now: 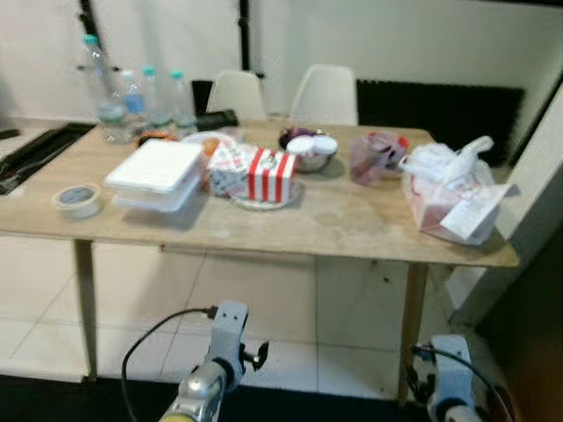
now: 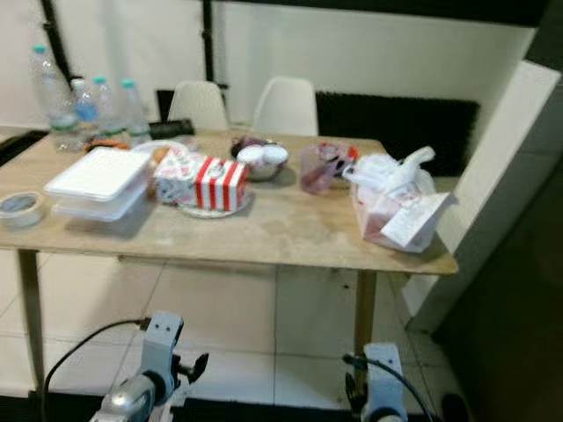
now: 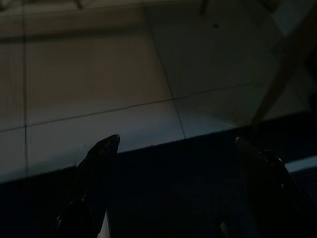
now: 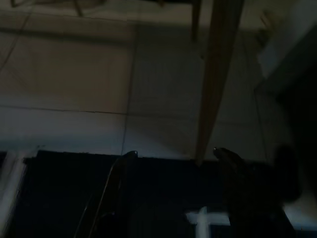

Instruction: Restocking fridge

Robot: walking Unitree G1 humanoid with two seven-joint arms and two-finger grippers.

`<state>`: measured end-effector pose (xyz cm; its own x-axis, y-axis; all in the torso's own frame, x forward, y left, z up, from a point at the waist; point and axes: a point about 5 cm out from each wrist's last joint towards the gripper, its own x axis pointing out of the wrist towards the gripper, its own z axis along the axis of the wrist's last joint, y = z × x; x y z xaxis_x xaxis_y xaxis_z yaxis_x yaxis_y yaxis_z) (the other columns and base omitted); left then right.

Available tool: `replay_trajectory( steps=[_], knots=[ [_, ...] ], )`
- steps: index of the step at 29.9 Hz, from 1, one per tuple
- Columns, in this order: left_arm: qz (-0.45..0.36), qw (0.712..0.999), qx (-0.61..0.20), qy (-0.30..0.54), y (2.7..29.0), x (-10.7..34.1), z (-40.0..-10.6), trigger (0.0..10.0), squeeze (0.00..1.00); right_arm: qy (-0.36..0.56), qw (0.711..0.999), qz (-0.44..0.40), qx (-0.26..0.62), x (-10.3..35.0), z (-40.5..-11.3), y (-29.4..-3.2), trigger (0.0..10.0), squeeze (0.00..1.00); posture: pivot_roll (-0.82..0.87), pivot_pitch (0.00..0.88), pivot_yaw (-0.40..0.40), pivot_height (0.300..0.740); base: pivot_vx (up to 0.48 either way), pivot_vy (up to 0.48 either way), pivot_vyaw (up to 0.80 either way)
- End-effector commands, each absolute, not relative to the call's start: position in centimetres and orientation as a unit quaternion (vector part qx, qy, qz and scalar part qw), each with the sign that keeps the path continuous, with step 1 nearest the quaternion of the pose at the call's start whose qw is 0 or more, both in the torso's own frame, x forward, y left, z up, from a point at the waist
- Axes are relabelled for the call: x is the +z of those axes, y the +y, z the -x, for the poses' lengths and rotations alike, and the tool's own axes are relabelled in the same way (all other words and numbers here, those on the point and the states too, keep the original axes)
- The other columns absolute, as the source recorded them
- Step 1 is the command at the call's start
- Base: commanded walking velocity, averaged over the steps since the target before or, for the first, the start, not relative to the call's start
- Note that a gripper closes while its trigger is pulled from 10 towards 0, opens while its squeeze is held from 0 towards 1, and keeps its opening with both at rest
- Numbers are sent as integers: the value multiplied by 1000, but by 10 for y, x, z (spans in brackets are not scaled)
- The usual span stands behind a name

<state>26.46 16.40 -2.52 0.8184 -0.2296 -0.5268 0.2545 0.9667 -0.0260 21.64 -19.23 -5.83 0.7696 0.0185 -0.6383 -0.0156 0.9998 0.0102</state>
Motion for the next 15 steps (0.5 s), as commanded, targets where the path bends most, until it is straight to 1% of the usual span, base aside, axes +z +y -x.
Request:
replay_trajectory(
  steps=[1,6,7,9,15],
  knots=[
    [-28,950,-139,277,160,-26,-265,10000,0,339,941,-2,-4,-58,-215,-199,10000,0,-61,0,7,740,330,0,-800],
    [-27,950,-141,278,157,-26,-264,10000,0,341,940,-10,-17,-59,-212,-201,10000,0,-65,0,0,740,328,0,-800],
    [-27,950,-142,278,157,-26,-264,10000,0,341,940,-10,-18,-59,-212,-202,10000,0,-65,0,0,740,322,0,-494],
    [-26,949,-143,279,156,-27,-263,10000,0,341,940,-2,-14,-60,-211,-202,10000,0,-65,0,0,740,289,0,0],
    [-35,937,-154,310,155,-36,-254,10000,0,343,939,2,-12,-60,-210,-203,10000,0,-71,0,-6,740,0,0,0]
  ],
)
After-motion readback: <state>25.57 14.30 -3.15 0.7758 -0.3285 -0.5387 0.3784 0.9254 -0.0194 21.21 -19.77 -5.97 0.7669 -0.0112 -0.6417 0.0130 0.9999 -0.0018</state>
